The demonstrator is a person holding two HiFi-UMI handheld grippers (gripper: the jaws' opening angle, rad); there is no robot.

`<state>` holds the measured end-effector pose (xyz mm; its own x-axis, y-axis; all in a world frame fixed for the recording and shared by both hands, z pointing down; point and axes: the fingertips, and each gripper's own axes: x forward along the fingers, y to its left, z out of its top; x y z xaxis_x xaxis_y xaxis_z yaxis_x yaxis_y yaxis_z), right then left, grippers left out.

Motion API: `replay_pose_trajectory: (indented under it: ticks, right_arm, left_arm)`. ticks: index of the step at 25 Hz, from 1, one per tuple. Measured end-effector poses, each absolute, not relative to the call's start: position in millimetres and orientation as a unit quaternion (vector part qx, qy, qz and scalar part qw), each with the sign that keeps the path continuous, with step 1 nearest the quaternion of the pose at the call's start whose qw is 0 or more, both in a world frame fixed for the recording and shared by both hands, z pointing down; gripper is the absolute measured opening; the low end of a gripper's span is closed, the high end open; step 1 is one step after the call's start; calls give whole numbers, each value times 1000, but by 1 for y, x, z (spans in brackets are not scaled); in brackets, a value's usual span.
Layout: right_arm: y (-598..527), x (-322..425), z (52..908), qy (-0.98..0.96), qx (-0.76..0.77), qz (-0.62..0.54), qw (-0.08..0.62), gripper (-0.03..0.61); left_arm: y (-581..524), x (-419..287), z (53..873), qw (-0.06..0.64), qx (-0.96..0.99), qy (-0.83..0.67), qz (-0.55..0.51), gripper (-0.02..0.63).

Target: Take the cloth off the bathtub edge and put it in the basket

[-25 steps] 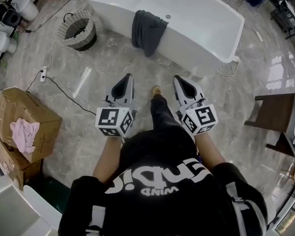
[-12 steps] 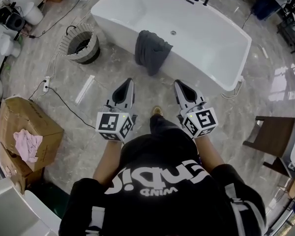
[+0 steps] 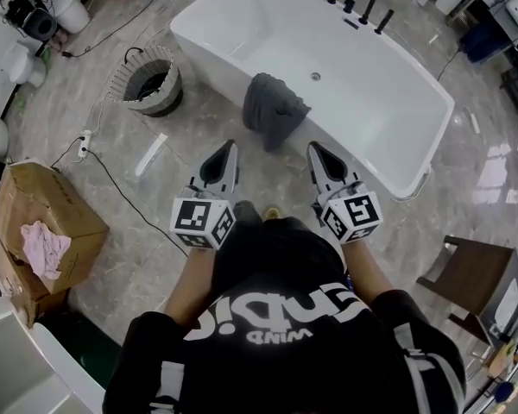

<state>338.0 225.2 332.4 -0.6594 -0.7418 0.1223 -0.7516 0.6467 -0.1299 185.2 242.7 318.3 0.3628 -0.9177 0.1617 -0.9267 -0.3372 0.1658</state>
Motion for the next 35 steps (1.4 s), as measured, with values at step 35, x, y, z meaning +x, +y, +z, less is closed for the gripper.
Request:
replay_pose_trajectory:
  ticks: [35]
  right_arm:
    - [-56, 240, 341, -878, 469, 87, 44, 14]
  left_arm:
    - [-74, 130, 331, 111, 883, -454, 54, 11]
